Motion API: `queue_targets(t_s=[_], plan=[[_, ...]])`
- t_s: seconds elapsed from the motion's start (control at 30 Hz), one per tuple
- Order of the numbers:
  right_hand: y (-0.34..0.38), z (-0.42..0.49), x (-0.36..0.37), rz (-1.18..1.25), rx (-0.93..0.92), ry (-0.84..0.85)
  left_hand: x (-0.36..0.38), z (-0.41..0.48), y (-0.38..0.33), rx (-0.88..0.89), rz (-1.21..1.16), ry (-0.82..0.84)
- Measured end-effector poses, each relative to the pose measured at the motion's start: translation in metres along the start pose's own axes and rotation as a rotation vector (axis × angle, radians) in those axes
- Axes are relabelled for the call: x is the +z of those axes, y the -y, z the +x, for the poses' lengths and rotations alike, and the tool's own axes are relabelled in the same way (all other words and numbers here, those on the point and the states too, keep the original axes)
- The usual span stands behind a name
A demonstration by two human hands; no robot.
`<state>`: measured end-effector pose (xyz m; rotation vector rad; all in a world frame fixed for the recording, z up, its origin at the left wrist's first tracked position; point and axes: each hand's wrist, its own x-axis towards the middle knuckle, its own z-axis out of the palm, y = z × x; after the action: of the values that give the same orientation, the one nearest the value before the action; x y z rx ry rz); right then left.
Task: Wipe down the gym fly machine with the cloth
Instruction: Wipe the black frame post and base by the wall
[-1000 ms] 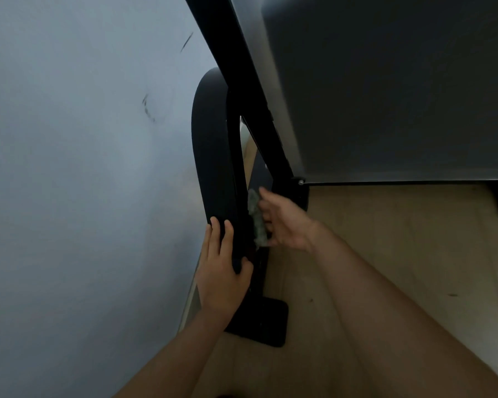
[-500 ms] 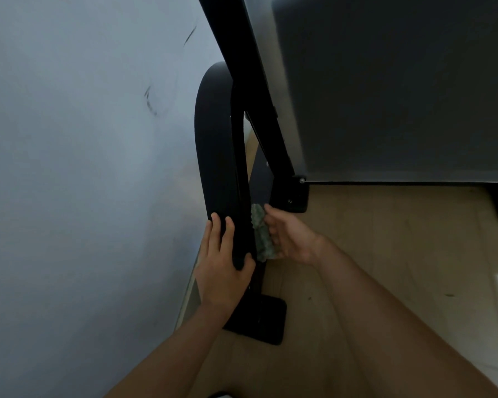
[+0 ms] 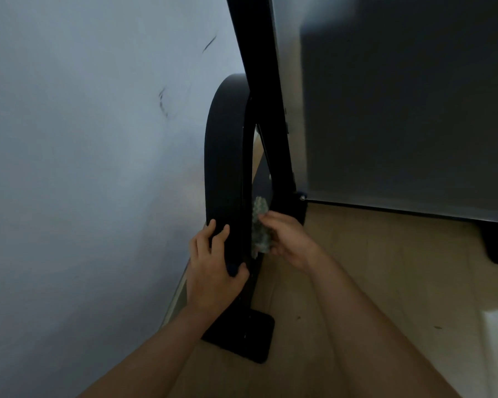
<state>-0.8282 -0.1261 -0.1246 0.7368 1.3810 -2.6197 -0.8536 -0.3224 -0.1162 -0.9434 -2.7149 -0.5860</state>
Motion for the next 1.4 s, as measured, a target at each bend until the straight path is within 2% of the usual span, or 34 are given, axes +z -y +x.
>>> queue_targets(t_s=[0.13,0.2,0.33,0.43,0.5,0.57,0.63,0.7,0.77,1.07,1.27,1.33,1.4], plan=[[-0.027,0.002,-0.020,-0.222,0.138,0.005,-0.005,0.011,0.016,0.090,-0.013,-0.010],[-0.034,0.006,-0.031,-0.296,0.131,-0.043,-0.006,0.017,0.026,0.180,0.013,0.016],[-0.023,0.026,-0.045,-0.505,-0.183,-0.303,0.001,0.017,0.031,0.228,-0.026,0.015],[0.000,0.049,-0.042,-0.716,-0.424,-0.376,0.006,0.015,0.028,0.205,-0.058,-0.018],[0.010,0.064,-0.034,-0.893,-0.560,-0.321,0.006,0.015,0.027,0.203,-0.052,-0.027],[0.007,0.080,-0.031,-1.218,-0.638,-0.124,0.006,0.016,0.027,0.208,-0.036,-0.033],[-0.008,0.088,-0.038,-1.650,-0.562,0.078,0.006,0.017,0.028,0.210,-0.021,-0.041],[-0.024,0.090,-0.053,-1.845,-0.518,0.117,0.006,0.017,0.028,0.212,-0.008,-0.038],[-0.035,0.086,-0.064,-1.852,-0.594,0.097,0.006,0.018,0.028,0.213,0.000,-0.030],[-0.065,0.057,-0.082,-1.916,-0.835,0.209,0.001,0.019,0.015,0.162,0.013,-0.027],[-0.066,0.052,-0.082,-1.967,-0.934,0.381,0.003,0.017,0.014,0.161,0.001,-0.028],[-0.060,0.054,-0.080,-1.951,-0.893,0.318,0.003,0.018,0.014,0.161,-0.007,-0.031],[-0.051,0.060,-0.078,-1.874,-0.778,0.173,0.004,0.018,0.014,0.151,-0.007,-0.029]])
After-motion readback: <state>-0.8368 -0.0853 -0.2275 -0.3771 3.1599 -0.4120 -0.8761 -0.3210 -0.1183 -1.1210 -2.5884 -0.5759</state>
